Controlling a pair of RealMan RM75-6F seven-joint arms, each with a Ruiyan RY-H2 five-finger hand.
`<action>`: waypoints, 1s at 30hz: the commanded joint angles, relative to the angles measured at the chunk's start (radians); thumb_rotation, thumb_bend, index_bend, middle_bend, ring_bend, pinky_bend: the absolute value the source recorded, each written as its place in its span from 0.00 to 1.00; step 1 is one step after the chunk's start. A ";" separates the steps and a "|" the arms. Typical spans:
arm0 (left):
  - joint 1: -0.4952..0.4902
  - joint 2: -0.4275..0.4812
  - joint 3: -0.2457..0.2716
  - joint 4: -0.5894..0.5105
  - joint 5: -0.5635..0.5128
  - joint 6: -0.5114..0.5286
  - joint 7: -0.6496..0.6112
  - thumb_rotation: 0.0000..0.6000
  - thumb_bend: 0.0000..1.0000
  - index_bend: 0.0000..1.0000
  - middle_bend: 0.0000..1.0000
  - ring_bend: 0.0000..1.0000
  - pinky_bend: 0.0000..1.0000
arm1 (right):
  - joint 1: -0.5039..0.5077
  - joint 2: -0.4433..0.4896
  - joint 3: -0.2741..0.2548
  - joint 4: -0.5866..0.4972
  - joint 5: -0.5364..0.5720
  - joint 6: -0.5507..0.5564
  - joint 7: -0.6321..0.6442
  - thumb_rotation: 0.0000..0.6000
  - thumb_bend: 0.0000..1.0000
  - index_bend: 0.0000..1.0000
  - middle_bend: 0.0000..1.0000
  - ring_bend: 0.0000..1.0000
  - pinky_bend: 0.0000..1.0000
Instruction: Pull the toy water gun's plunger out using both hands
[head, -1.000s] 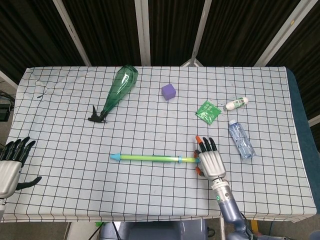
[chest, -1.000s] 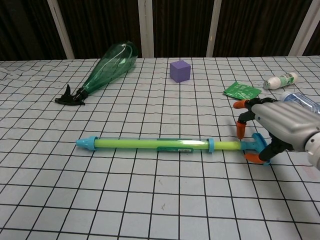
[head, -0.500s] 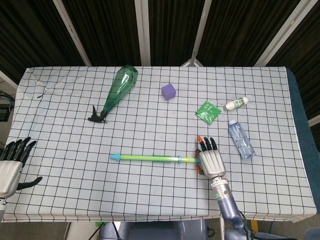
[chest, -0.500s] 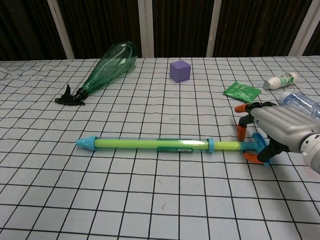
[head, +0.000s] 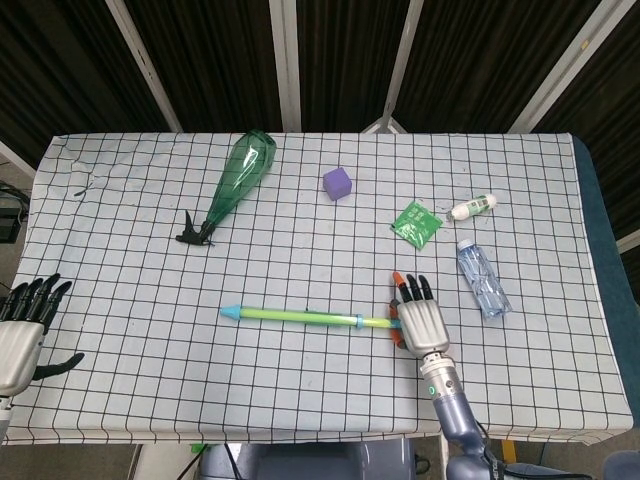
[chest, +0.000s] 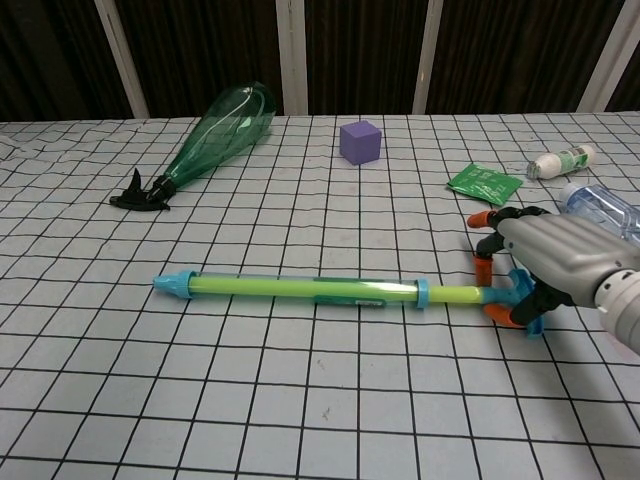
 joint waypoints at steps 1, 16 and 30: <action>0.000 0.000 0.002 0.000 0.002 -0.001 0.002 1.00 0.04 0.00 0.00 0.00 0.00 | 0.001 0.004 -0.005 -0.007 -0.005 0.005 0.000 1.00 0.43 0.63 0.13 0.00 0.00; -0.120 0.060 -0.067 -0.126 -0.048 -0.146 0.057 1.00 0.09 0.10 0.00 0.00 0.00 | 0.016 0.036 -0.018 -0.026 -0.025 -0.006 0.040 1.00 0.43 0.63 0.13 0.00 0.00; -0.404 -0.161 -0.184 -0.088 -0.282 -0.451 0.298 1.00 0.19 0.31 0.03 0.00 0.00 | 0.020 0.038 -0.022 -0.054 -0.013 0.014 0.032 1.00 0.43 0.63 0.13 0.00 0.00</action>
